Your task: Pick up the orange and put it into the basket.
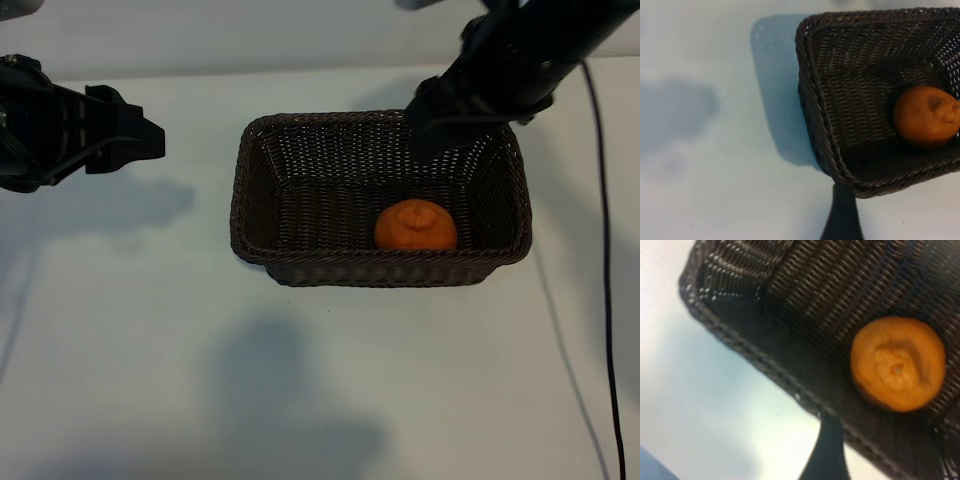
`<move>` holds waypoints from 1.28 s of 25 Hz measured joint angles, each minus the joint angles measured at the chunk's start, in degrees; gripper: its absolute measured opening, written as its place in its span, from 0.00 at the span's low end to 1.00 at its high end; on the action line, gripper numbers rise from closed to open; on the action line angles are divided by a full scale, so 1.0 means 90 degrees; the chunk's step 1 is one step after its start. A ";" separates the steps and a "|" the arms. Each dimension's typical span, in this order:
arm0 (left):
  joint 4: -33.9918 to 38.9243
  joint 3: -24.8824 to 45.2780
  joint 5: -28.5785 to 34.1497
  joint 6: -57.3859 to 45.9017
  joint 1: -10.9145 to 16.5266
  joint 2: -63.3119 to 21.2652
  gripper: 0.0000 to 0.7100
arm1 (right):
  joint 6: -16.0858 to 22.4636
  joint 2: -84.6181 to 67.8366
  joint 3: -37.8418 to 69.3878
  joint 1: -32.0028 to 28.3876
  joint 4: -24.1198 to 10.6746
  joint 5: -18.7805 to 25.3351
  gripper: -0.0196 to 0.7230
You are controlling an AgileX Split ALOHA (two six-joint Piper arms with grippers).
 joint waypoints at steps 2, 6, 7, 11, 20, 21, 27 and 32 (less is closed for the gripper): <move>0.0000 0.0000 0.0000 0.0000 0.0000 0.0000 0.83 | 0.0026 -0.0255 0.0000 0.0000 -0.0107 0.0182 0.83; 0.0000 0.0000 0.0000 0.0008 0.0000 0.0000 0.83 | 0.0032 -0.0601 0.0115 0.0000 -0.0149 0.0359 0.83; 0.0000 0.0000 0.0000 0.0008 0.0000 0.0000 0.83 | 0.0032 -0.0672 0.0231 0.0000 -0.0149 0.0359 0.83; 0.0000 0.0000 0.0000 0.0008 0.0000 0.0000 0.83 | 0.0032 -0.0792 0.0786 0.0000 -0.0157 0.0146 0.83; 0.0000 0.0000 -0.0032 0.0016 0.0000 0.0000 0.83 | 0.0039 -0.0805 0.1219 0.0000 -0.0033 -0.0534 0.83; 0.0000 0.0000 -0.0052 0.0016 0.0000 0.0000 0.83 | 0.0039 -0.0810 0.1219 0.0000 -0.0026 -0.0550 0.83; 0.0000 0.0000 -0.0142 0.0016 0.0000 0.0000 0.83 | 0.0067 -0.0826 0.1220 0.0000 -0.0014 -0.0576 0.82; 0.0000 0.0000 -0.0142 0.0016 0.0000 0.0000 0.83 | 0.0265 -0.0837 0.1220 0.0000 -0.0014 -0.0576 0.83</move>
